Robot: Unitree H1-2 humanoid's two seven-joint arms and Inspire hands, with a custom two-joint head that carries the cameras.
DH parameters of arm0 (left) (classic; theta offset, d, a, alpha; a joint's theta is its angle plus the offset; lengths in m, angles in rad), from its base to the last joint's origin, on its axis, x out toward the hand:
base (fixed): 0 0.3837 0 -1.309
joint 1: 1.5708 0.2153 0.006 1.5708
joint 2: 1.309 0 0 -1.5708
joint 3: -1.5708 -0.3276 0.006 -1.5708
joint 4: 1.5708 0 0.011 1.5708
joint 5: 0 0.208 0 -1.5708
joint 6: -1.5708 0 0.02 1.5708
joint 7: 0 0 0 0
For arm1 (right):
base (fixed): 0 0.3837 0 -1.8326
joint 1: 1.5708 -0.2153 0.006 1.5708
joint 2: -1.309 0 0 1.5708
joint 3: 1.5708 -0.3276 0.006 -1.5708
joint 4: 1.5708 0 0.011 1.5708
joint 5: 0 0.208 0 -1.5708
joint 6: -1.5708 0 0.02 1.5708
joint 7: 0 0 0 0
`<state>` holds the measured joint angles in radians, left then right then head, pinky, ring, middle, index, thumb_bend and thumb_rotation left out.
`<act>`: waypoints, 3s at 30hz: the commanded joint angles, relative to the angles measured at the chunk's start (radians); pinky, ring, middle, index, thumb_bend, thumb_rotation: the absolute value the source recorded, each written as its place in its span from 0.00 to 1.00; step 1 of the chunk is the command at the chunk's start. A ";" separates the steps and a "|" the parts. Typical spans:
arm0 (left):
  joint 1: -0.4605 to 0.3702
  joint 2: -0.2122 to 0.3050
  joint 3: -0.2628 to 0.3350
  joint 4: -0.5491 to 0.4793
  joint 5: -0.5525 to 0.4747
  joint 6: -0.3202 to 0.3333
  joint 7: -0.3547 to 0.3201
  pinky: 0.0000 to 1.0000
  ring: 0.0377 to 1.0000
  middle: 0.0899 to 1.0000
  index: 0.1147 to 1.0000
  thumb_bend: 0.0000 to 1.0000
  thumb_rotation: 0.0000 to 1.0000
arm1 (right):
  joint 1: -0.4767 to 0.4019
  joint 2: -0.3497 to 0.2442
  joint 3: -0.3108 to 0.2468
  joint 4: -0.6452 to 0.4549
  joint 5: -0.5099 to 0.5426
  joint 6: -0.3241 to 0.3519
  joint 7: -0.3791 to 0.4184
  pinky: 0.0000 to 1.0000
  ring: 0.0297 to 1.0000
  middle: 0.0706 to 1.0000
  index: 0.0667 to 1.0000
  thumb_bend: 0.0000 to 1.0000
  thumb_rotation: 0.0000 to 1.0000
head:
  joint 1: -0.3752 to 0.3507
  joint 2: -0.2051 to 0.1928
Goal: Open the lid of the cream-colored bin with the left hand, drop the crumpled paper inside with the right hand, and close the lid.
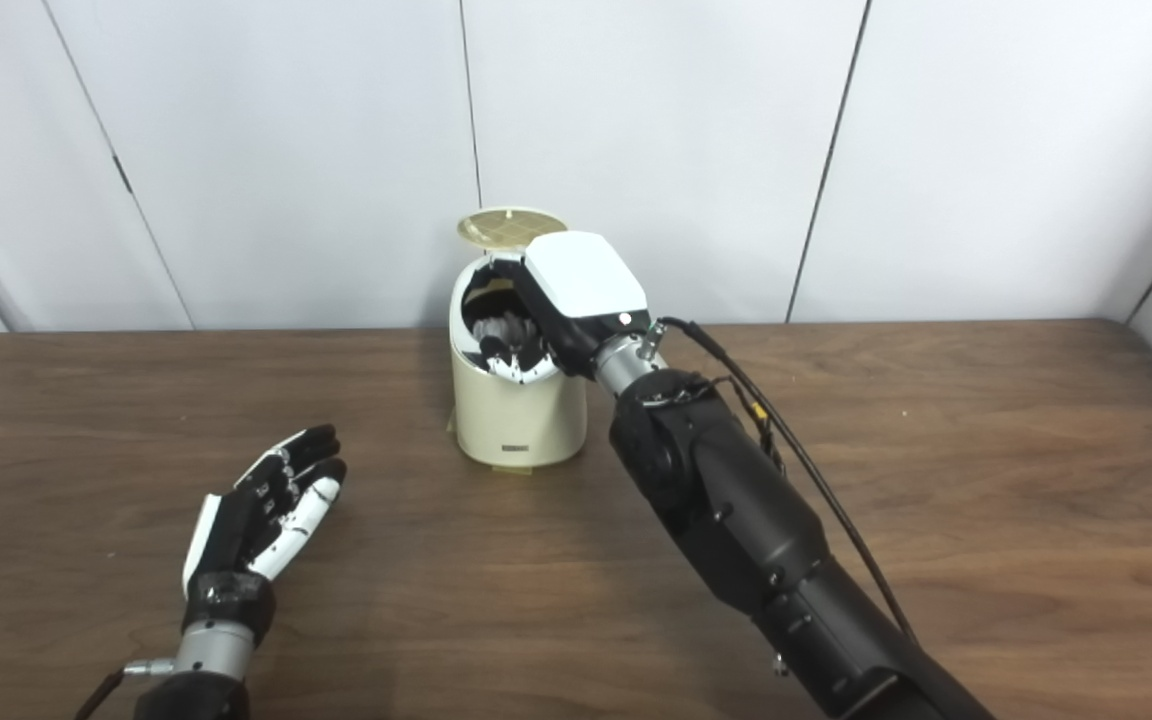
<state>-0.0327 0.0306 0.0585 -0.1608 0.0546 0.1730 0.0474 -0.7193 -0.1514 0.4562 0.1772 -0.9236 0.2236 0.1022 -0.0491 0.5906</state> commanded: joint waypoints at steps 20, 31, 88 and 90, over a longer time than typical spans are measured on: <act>-0.023 0.004 0.002 -0.018 0.000 -0.035 0.001 0.77 0.79 0.80 0.82 0.58 0.44 | -0.013 0.023 -0.082 -0.001 0.040 -0.066 -0.164 0.77 0.72 0.70 0.65 0.94 0.15 | -0.002 0.002; -0.024 0.003 -0.007 -0.013 0.007 -0.030 0.001 0.80 0.81 0.81 0.81 0.54 0.39 | 0.002 0.059 -0.154 0.020 0.107 -0.189 -0.380 0.30 0.38 0.48 0.49 0.49 0.00 | -0.004 0.001; -0.066 0.065 0.042 -0.016 -0.068 -0.018 -0.037 0.80 0.82 0.83 0.83 0.51 0.43 | 0.479 0.078 -0.611 -0.377 0.924 0.154 0.007 0.93 0.99 0.99 0.99 0.73 0.90 | -0.064 0.019; -0.067 0.068 0.043 -0.018 -0.075 -0.015 -0.040 0.81 0.82 0.83 0.84 0.52 0.44 | 0.496 0.097 -0.623 -0.363 0.958 0.134 -0.004 0.98 1.00 1.00 1.00 0.71 0.95 | -0.064 0.022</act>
<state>-0.0528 0.0903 0.0992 -0.1424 -0.0099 0.1703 0.0183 -0.1999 -0.0675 -0.1600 -0.1684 0.0047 0.4200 0.1122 -0.1120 0.6120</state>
